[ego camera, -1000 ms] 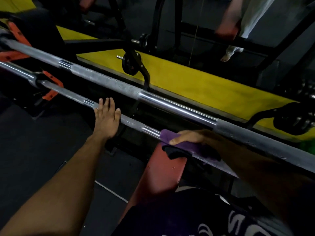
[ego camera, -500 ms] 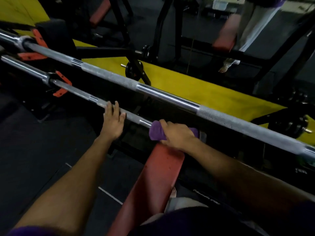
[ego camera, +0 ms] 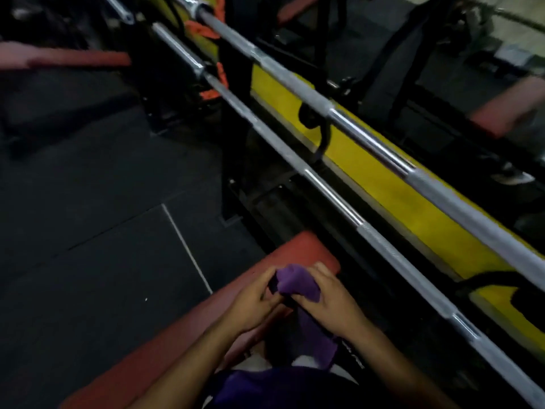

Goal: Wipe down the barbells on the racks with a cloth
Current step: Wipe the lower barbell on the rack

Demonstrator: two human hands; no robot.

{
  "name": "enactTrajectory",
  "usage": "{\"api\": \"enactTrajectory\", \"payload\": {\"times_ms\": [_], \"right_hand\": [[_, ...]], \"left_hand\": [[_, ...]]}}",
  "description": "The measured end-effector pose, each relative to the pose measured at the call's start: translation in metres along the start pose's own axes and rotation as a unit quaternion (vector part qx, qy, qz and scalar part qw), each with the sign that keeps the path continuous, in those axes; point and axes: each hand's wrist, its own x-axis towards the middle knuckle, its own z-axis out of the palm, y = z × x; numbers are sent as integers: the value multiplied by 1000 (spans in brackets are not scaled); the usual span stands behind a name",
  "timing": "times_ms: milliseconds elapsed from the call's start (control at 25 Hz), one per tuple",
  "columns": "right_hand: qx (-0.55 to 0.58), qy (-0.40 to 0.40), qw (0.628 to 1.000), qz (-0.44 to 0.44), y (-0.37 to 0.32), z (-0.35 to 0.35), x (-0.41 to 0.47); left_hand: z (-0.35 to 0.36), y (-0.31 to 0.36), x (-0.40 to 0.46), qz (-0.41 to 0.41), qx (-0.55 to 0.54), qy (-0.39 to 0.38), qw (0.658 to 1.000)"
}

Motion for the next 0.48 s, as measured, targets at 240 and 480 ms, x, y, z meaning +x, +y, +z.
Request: {"api": "enactTrajectory", "payload": {"times_ms": [240,480], "right_hand": [[32,-125,992,7,-1,47,-46],[44,-217,975,-36,-31,114,-86]], "left_hand": [[8,4,-108,-71,19,101,992],[22,4,-227,-161,-82,214,960]]}}
